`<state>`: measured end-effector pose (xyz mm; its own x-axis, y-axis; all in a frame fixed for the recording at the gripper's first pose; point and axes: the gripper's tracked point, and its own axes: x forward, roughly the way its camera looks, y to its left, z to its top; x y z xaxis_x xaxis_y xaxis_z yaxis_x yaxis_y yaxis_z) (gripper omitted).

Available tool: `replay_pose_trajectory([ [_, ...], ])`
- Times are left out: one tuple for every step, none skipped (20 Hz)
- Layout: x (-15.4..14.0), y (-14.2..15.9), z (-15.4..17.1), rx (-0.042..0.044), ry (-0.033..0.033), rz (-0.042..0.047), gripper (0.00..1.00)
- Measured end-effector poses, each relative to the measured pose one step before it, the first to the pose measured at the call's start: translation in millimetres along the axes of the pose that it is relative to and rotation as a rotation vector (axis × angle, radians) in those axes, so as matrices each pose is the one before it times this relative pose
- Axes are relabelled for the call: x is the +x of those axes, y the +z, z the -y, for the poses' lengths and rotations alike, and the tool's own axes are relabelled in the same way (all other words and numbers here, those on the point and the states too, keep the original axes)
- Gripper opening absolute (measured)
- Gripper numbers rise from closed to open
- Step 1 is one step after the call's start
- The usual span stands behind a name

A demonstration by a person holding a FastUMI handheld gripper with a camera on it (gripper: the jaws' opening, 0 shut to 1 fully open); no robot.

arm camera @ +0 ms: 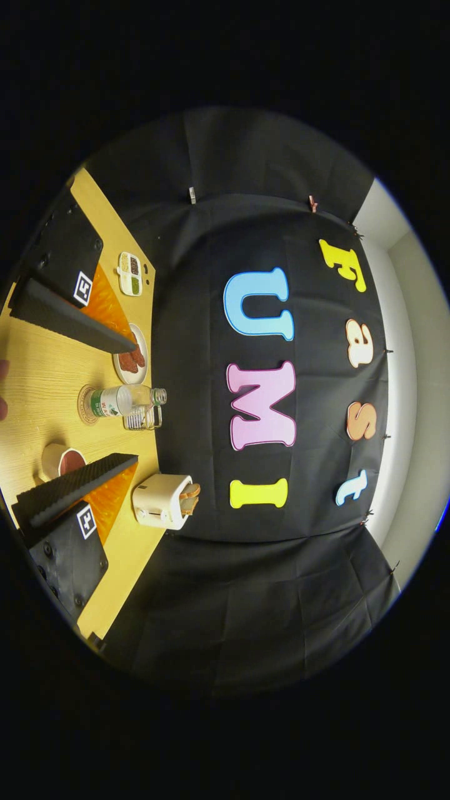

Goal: Take the bottle from table, then pour the juice into the cup, finally place the bottle on the coaster

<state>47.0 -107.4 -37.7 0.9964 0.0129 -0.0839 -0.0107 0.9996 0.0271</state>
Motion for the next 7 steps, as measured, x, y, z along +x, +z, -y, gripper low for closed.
replay_pose_trajectory([
  [-1.55, -0.19, 1.78, 0.00548, 0.00222, -0.00174, 0.99],
  [-1.49, 0.40, 1.08, 0.00476, 0.00304, -0.00070, 0.98],
  [-1.25, -0.26, 1.50, 0.00392, 0.00121, -0.00254, 0.98],
  [-2.32, -0.80, 1.79, 0.00328, 0.00077, -0.00251, 0.99],
  [-2.17, -0.01, 1.50, 0.00417, 0.00033, -0.00226, 0.99],
  [-1.38, -0.35, 1.68, 0.00394, 0.00015, -0.00091, 0.99],
  [-1.68, 0.67, 0.14, 0.00299, 0.00093, -0.00052, 0.99],
])
